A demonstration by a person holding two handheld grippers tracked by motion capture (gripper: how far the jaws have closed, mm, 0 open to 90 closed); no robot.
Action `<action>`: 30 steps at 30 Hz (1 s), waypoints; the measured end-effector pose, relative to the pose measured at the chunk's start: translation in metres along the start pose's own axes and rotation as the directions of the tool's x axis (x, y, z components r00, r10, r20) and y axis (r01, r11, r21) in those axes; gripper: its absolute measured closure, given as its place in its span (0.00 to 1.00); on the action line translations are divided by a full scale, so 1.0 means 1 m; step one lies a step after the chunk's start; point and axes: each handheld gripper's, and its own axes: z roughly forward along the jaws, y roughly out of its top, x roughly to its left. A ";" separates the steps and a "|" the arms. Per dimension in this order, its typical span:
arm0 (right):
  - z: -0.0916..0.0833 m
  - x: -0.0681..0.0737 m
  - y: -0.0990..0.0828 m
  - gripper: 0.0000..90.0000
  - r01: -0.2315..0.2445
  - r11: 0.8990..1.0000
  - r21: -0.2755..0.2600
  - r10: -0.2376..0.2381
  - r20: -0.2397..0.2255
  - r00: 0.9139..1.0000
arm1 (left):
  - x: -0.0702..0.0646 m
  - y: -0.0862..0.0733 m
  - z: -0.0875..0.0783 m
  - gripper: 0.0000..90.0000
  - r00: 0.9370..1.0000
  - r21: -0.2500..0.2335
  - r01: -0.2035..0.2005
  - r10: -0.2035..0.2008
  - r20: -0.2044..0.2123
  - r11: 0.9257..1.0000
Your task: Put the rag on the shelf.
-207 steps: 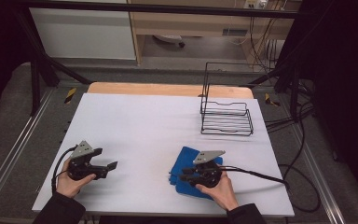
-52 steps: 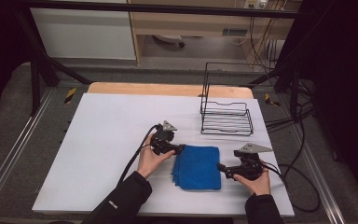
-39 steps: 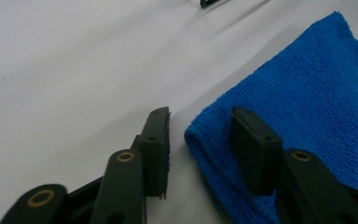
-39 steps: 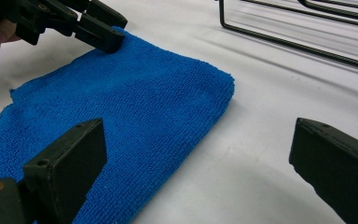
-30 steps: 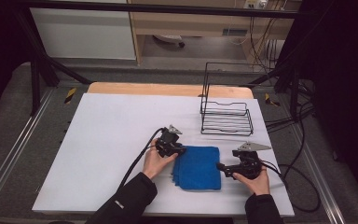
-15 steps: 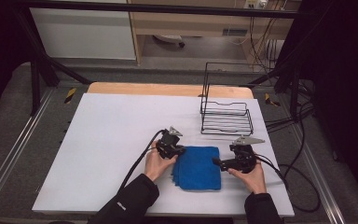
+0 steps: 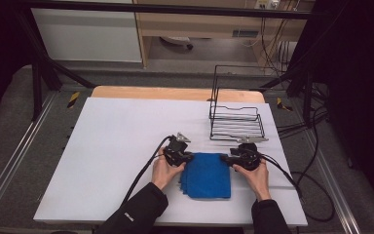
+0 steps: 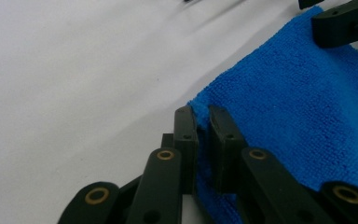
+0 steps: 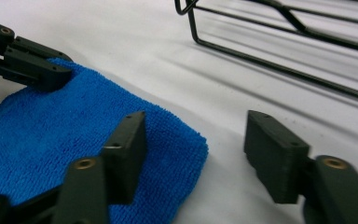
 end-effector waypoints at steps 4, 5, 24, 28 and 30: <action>0.000 -0.002 -0.003 0.64 -0.015 1.000 0.008 0.015 -0.005 1.000 | 0.000 -0.001 0.000 0.91 1.000 -0.012 0.001 -0.001 -0.002 1.000; 0.000 -0.002 -0.004 0.67 -0.020 1.000 0.016 0.020 -0.008 1.000 | 0.000 -0.001 0.000 0.91 1.000 -0.012 0.002 -0.002 0.000 1.000; -0.004 0.001 -0.004 0.95 -0.074 0.996 0.043 0.076 -0.060 0.995 | 0.008 -0.005 -0.002 0.94 0.996 -0.039 0.076 -0.073 0.054 0.996; -0.011 0.002 -0.002 0.95 -0.071 0.997 0.010 0.071 -0.072 0.995 | 0.007 -0.007 -0.008 0.95 0.995 -0.061 0.081 -0.077 0.064 0.995; -0.015 0.004 -0.001 0.95 -0.059 0.998 -0.008 0.058 -0.073 0.996 | 0.006 -0.008 -0.011 0.95 0.995 -0.078 0.083 -0.078 0.065 0.993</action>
